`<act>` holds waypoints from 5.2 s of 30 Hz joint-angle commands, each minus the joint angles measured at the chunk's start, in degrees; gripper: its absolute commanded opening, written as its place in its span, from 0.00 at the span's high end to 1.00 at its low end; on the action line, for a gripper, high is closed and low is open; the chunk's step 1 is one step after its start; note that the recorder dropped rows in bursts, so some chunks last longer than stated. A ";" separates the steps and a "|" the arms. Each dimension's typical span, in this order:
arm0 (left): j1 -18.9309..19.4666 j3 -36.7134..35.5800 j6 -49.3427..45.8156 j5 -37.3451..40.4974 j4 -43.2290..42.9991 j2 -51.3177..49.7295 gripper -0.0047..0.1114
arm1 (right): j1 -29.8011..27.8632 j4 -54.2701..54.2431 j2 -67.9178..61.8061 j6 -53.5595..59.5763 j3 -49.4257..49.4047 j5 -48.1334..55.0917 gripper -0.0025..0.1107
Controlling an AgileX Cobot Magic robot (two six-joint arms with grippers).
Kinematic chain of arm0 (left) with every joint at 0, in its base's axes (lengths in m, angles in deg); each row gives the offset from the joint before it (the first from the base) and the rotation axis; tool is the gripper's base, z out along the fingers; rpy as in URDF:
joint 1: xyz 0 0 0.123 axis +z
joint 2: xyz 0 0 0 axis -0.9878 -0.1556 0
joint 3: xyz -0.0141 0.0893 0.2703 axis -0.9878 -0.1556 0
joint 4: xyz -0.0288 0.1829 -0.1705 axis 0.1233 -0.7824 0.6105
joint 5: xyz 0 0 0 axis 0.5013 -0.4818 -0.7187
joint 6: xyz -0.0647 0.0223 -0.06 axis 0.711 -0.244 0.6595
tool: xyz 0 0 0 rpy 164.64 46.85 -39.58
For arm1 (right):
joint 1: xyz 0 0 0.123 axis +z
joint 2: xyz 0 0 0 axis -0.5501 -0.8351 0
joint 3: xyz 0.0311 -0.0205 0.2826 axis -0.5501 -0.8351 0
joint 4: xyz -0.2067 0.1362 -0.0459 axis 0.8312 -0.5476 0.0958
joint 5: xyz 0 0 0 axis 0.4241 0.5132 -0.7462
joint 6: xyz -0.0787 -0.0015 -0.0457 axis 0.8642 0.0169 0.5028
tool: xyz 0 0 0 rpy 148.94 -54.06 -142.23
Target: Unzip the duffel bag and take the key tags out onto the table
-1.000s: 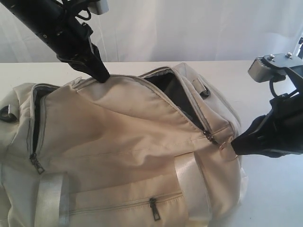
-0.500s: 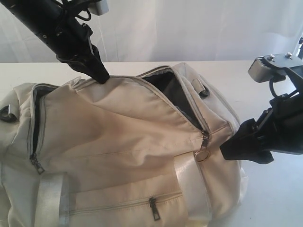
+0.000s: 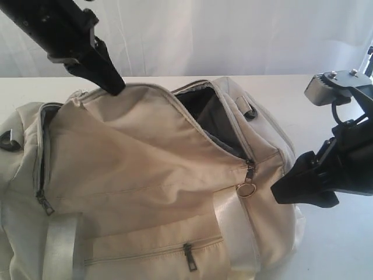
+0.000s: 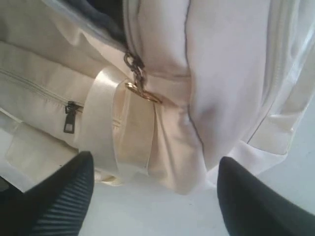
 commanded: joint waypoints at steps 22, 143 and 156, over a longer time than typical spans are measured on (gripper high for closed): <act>-16.51 -46.83 2.70 -7.58 19.60 33.59 0.96 | -0.41 -10.33 9.35 2.47 0.65 -5.68 0.42; -11.26 -41.97 18.78 5.25 -15.34 28.27 0.35 | 29.58 -13.62 -25.24 7.90 0.55 -7.37 0.83; -11.26 -48.80 1.24 -28.67 -4.88 29.27 0.50 | 29.58 -13.50 -19.41 7.90 8.64 2.77 0.83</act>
